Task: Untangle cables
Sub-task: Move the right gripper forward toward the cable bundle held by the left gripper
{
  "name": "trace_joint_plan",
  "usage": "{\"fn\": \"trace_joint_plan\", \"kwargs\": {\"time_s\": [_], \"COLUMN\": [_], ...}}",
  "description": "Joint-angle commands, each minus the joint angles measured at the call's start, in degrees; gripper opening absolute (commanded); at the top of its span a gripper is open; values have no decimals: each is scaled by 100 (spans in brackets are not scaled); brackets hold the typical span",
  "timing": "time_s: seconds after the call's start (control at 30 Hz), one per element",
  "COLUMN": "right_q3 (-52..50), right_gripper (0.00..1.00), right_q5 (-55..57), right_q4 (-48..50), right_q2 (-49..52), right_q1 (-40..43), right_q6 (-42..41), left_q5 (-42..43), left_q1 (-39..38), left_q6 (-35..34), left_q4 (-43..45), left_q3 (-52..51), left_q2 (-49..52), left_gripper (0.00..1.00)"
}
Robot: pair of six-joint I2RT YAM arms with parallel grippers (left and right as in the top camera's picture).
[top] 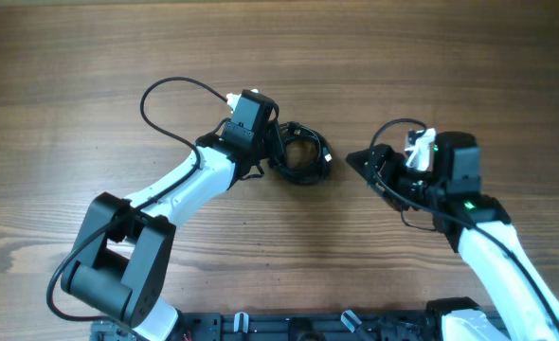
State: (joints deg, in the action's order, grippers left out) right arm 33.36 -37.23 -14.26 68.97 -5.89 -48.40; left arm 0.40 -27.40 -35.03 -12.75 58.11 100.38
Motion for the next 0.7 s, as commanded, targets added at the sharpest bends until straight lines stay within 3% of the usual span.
{"fn": "trace_joint_plan", "kwargs": {"time_s": [0.0, 0.2, 0.37, 0.4, 0.5, 0.67], "right_q3": [103, 103, 103, 103, 103, 103], "right_gripper": [92, 80, 72, 70, 60, 54], "right_q5": [-184, 203, 1370, 1683, 2522, 3045], "right_q4": [278, 1169, 1495, 1499, 1513, 1462], "right_q2": [684, 1508, 1698, 1698, 1698, 1698], "right_q1": [-407, -1285, -1930, -2031, -2282, -2385], "right_q6": [-264, -898, -1707, -1899, -2275, -2218], "left_q5": [-90, -52, 697, 789, 1414, 2450], "left_q1": [13, 15, 13, 13, 13, 13], "left_q6": [24, 22, 15, -24, -22, -20], "left_q4": [33, 177, 289, 295, 363, 575], "left_q3": [39, 39, 39, 39, 39, 39], "left_q2": [-7, 284, 369, 367, 367, 367], "left_gripper": [49, 49, 32, 22, 7, 4]}}
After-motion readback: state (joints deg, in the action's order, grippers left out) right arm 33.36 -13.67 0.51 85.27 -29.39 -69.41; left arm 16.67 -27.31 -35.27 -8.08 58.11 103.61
